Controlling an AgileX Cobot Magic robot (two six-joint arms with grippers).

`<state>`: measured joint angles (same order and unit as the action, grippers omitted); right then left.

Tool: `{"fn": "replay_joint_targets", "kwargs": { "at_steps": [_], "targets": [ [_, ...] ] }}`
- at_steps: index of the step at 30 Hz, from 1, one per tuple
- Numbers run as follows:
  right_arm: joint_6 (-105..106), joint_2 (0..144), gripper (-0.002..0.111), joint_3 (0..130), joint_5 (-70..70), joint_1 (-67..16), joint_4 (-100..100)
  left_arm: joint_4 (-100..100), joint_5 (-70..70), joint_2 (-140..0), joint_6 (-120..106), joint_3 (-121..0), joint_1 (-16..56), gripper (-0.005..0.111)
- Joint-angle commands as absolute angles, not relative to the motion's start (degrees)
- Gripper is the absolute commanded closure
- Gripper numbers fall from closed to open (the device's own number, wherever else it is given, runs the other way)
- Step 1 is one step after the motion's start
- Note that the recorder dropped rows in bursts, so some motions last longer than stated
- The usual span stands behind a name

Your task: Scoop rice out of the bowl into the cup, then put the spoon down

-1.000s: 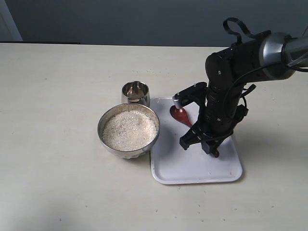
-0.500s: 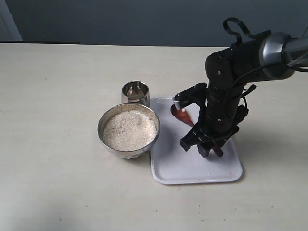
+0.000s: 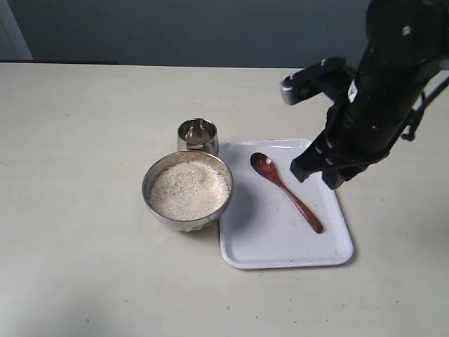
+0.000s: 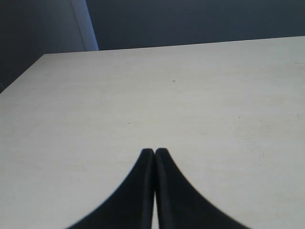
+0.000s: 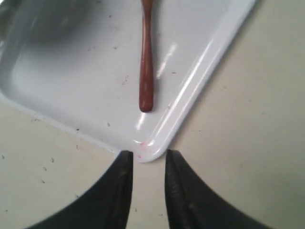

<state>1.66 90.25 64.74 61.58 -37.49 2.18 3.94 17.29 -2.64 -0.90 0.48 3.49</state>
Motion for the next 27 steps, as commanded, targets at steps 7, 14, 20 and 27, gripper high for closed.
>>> {"fn": "replay_joint_targets", "kwargs": {
  "at_steps": [7,14,20,27],
  "targets": [
    [-5.9,67.9,0.084,64.7,69.6,-37.2,8.5,4.0,16.5,-2.7,-0.5,0.0,3.6,0.106],
    [-6.1,59.9,0.084,64.7,70.0,-37.2,9.4,4.0,16.5,-2.7,-0.5,0.0,3.6,0.106],
    [-6.1,56.2,0.084,64.7,66.8,-37.3,14.2,4.0,16.6,-2.7,-0.5,0.0,3.6,0.106],
    [-7.7,45.1,0.084,60.3,47.4,-29.9,13.3,4.0,16.6,-2.7,-0.5,0.0,3.6,0.106]
  ]
}}
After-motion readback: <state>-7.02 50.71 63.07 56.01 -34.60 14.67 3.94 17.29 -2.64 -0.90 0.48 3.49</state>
